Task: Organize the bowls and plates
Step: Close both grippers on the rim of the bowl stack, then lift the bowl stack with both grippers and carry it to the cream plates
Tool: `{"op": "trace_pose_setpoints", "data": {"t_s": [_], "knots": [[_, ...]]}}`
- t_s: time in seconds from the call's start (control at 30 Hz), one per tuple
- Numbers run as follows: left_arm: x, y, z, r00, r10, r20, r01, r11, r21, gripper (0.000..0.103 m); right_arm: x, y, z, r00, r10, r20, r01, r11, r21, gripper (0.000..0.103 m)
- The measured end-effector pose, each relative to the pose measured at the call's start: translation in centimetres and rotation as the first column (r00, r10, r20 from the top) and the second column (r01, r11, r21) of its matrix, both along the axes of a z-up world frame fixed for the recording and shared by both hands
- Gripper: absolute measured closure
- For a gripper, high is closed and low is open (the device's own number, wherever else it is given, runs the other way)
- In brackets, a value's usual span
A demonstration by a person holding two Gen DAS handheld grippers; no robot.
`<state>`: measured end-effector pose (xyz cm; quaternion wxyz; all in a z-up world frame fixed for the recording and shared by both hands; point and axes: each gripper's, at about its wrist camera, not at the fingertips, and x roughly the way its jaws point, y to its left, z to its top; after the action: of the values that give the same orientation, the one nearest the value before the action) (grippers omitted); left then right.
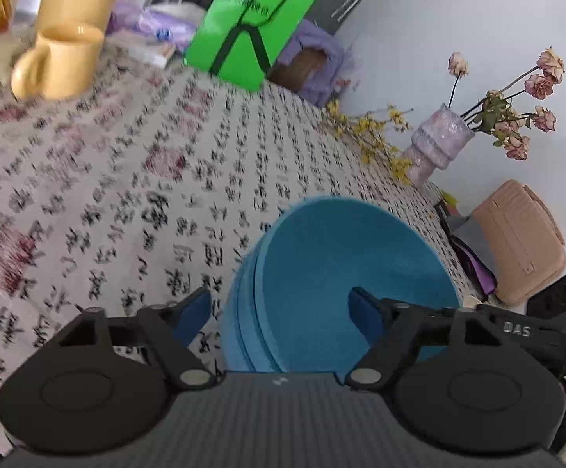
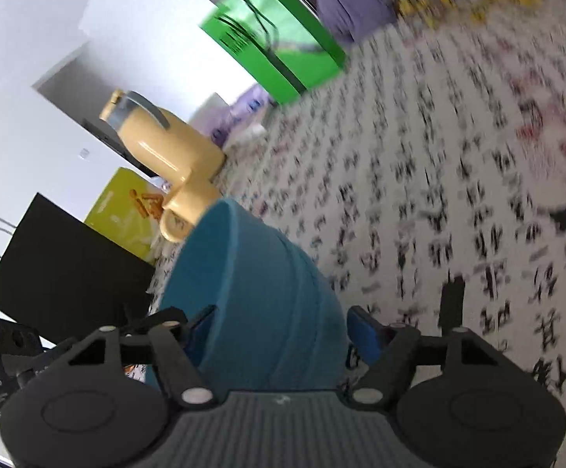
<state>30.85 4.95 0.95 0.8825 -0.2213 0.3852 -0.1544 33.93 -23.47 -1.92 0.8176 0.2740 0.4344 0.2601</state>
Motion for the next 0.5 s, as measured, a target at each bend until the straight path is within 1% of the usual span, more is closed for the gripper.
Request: {"op": "trace_pose_setpoints", "data": {"t_s": [0.07, 0.13, 0.17, 0.23, 0.33, 0.43, 0.5], "knots": [[0.4, 0.2, -0.6, 0.999, -0.009, -0.034, 0.008, 1.000, -0.024, 0.030, 0.2, -0.1, -0.6, 1.000, 0.002, -0.024, -0.001, 1.000, 0.012, 0.043], [0.7, 0.2, -1.1, 0.998, -0.024, -0.050, 0.022, 0.999, -0.041, 0.031, 0.4, -0.1, -1.2, 0.999, 0.004, -0.052, -0.003, 1.000, 0.015, 0.048], [0.8, 0.2, -1.3, 0.998, -0.026, -0.059, 0.023, 0.999, -0.046, 0.032, 0.6, -0.2, -1.5, 0.997, 0.008, -0.071, -0.006, 1.000, 0.021, 0.049], [1.1, 0.3, -1.6, 0.997, -0.021, -0.071, 0.017, 0.999, -0.051, 0.039, 1.0, -0.4, -2.2, 0.994, 0.010, -0.110, -0.005, 0.999, 0.044, 0.050], [1.3, 0.8, -1.8, 0.996, -0.008, -0.086, 0.003, 0.998, -0.060, 0.048, 1.3, -0.5, -2.5, 0.990, 0.012, -0.138, -0.004, 0.998, 0.059, 0.052], [1.4, 1.2, -1.8, 0.994, 0.004, -0.109, -0.012, 0.997, -0.075, 0.052, 1.4, -0.5, -2.4, 0.989, 0.003, -0.151, 0.004, 0.999, 0.045, 0.057], [1.3, 1.1, -1.6, 0.994, 0.007, -0.110, -0.016, 0.997, -0.075, 0.054, 1.5, -0.6, -2.3, 0.986, -0.006, -0.164, 0.012, 0.999, 0.037, 0.060]]}}
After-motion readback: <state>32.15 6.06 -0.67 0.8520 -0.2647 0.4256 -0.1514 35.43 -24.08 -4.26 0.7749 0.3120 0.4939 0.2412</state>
